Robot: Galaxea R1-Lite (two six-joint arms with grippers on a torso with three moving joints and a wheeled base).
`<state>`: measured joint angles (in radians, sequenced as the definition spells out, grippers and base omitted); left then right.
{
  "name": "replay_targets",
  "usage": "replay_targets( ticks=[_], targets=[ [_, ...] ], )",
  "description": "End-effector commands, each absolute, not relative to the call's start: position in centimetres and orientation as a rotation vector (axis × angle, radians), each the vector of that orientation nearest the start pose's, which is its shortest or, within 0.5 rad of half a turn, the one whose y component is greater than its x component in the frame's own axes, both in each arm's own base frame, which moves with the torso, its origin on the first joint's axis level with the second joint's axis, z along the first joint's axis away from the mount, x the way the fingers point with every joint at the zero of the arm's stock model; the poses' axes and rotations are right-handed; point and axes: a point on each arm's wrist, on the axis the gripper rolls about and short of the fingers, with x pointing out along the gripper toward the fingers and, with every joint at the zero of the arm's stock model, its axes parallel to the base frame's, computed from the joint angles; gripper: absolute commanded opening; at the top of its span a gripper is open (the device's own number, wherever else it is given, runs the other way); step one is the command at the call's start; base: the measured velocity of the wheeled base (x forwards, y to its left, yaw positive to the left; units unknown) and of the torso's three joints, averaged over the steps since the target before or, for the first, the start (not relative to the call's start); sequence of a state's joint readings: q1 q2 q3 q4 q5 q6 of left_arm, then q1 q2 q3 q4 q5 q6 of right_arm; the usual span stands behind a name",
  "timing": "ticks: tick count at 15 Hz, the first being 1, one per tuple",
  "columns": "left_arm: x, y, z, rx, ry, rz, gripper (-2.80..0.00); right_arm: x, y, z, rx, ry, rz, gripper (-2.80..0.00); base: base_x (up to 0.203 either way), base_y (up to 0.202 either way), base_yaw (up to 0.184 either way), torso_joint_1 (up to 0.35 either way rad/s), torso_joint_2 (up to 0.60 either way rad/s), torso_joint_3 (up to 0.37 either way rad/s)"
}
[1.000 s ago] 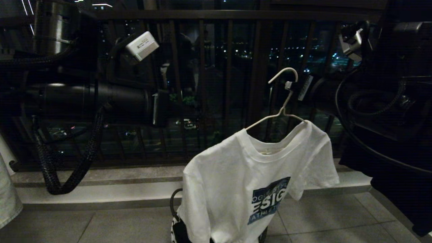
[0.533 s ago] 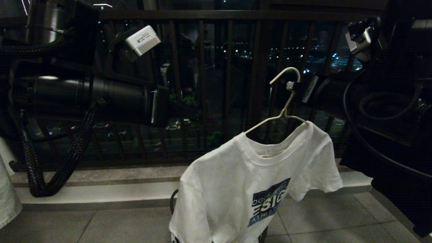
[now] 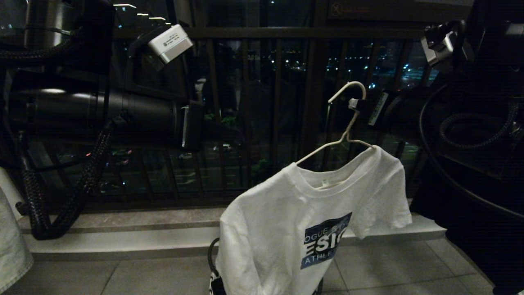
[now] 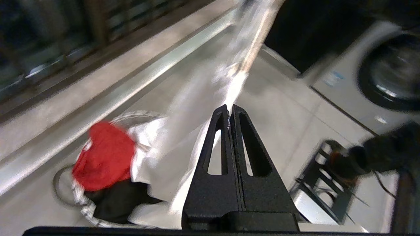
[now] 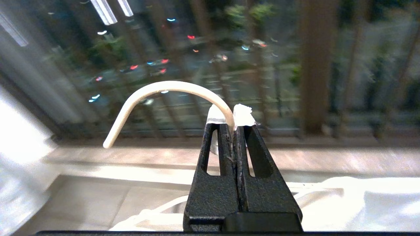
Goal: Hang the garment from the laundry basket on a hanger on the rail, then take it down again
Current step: Hang the clothes rack on the clothesline
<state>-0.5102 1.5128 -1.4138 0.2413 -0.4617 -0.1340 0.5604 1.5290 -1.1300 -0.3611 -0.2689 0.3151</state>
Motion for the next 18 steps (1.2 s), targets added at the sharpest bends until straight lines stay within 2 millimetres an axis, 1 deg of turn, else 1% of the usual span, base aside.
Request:
replay_targets(
  ticks=[1, 10, 12, 14, 18],
  targets=[
    [22.1, -13.5, 32.3, -0.113, 0.422, -0.934, -2.80, 24.0, 14.3, 29.7, 0.299, 0.082, 0.279, -2.80, 0.000, 0.000, 0.000, 0.095, -0.50, -0.330],
    [21.6, -13.9, 32.3, -0.106, 0.427, -0.955, -2.80, 23.4, 13.9, 30.1, 0.283, 0.067, 0.281, -2.80, 0.000, 0.000, 0.000, 0.150, -0.47, -0.316],
    [21.6, -14.0, 32.3, -0.105, 0.425, -0.956, -2.80, 23.1, 13.8, 30.4, 0.287, 0.057, 0.284, -2.80, 0.000, 0.000, 0.000, 0.192, -0.50, -0.310],
    [21.9, -14.2, 32.0, -0.102, 0.435, -0.947, -2.80, 23.0, 13.7, 30.4, 0.287, 0.055, 0.284, -2.80, 0.000, 0.000, 0.000, 0.196, -0.51, -0.298],
    [21.5, -14.3, 32.2, -0.100, 0.429, -0.954, -2.80, 22.6, 13.5, 30.8, 0.291, 0.041, 0.287, -2.80, 0.000, 0.000, 0.000, 0.217, -0.52, -0.306]
  ],
)
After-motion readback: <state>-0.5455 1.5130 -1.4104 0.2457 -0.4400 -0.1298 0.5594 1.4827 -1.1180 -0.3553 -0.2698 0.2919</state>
